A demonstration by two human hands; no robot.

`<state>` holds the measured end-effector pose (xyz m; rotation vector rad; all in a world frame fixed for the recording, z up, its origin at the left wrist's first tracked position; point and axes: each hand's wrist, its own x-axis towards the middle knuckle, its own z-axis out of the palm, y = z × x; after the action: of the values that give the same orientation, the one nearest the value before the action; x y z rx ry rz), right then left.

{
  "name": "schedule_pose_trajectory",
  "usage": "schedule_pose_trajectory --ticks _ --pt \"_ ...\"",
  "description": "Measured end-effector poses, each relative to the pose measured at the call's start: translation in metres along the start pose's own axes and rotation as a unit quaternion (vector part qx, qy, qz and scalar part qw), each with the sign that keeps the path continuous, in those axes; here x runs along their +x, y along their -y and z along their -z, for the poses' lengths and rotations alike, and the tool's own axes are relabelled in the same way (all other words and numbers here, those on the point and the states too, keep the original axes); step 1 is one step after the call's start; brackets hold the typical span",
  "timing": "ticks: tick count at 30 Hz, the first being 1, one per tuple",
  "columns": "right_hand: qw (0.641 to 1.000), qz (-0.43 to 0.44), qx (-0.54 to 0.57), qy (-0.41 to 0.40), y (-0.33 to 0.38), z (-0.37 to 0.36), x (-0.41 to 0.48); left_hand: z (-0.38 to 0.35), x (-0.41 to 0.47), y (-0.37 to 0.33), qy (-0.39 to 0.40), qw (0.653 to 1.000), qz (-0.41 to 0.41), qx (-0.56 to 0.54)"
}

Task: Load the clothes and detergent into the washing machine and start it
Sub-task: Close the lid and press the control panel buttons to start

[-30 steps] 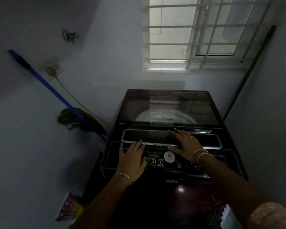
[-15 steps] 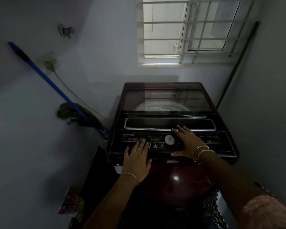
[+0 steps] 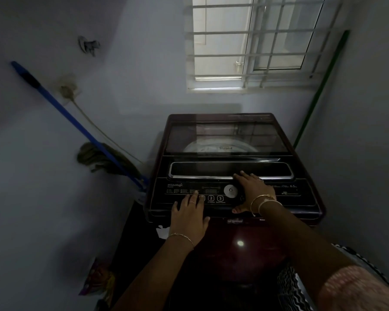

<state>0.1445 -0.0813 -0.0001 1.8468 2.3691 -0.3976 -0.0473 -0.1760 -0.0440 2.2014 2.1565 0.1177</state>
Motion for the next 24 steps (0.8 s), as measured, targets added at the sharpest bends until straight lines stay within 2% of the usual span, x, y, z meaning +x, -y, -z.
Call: schedule_pose_trajectory --ticks 24 --pt "0.999 -0.006 0.033 0.009 0.0026 0.0029 0.0009 0.0012 0.0039 0.0013 0.001 0.999 0.005 -0.047"
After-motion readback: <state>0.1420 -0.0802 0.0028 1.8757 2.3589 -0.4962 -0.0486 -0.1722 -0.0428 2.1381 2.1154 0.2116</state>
